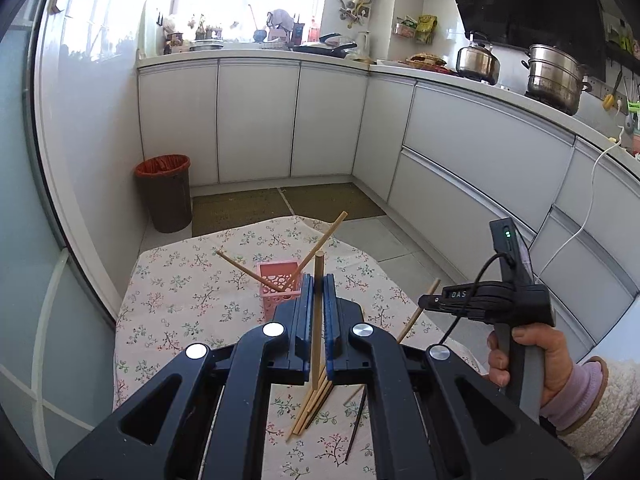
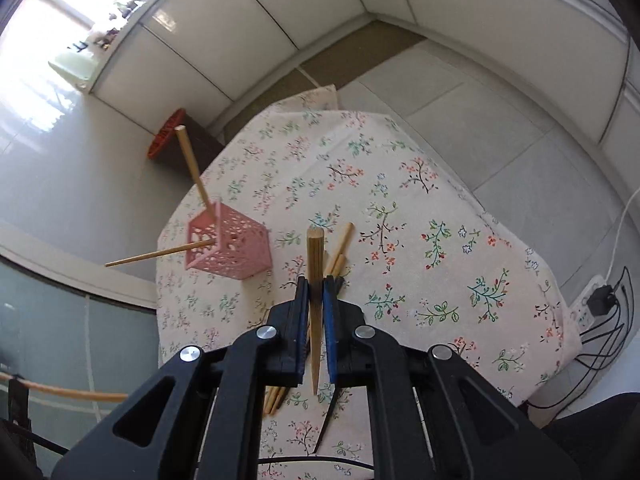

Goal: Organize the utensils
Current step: 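Carry the chopstick toward the basket with the left tool while the right tool grasps another, then open both tools above the pink basket to drop the chopsticks in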

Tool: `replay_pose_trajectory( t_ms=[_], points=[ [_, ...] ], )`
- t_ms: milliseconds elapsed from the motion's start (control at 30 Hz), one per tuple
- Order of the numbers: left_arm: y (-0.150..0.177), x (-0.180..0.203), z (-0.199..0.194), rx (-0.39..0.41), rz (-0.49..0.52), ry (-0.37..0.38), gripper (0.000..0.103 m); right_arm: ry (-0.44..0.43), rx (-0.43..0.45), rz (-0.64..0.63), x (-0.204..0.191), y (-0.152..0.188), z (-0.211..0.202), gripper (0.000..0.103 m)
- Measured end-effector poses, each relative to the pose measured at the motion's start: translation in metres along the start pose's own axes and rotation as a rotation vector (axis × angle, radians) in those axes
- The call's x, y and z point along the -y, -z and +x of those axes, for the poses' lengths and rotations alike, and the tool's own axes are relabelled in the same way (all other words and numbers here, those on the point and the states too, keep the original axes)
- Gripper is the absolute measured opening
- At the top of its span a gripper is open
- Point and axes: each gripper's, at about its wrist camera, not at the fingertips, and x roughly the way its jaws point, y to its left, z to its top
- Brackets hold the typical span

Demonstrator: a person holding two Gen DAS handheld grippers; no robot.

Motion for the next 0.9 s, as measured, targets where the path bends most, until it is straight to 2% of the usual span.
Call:
replay_pose_trajectory(
  t_ms=[367, 533, 700, 900],
  points=[
    [-0.037, 0.009, 0.001, 0.031, 0.012, -0.03, 0.004, -0.138, 0.173, -0.169, -0.068, -0.027, -0.086, 0.008],
    [-0.058, 0.002, 0.007, 0.06, -0.017, -0.058, 0.004, -0.153, 0.287, -0.24, -0.101, -0.047, -0.113, 0.008],
    [-0.08, -0.008, 0.023, 0.092, -0.061, -0.098, 0.004, -0.165, 0.362, -0.289, -0.128, -0.069, -0.113, 0.008],
    [-0.094, -0.024, 0.052, 0.108, -0.121, -0.135, 0.004, -0.145, 0.404, -0.348, -0.155, -0.086, -0.083, 0.008]
  ],
)
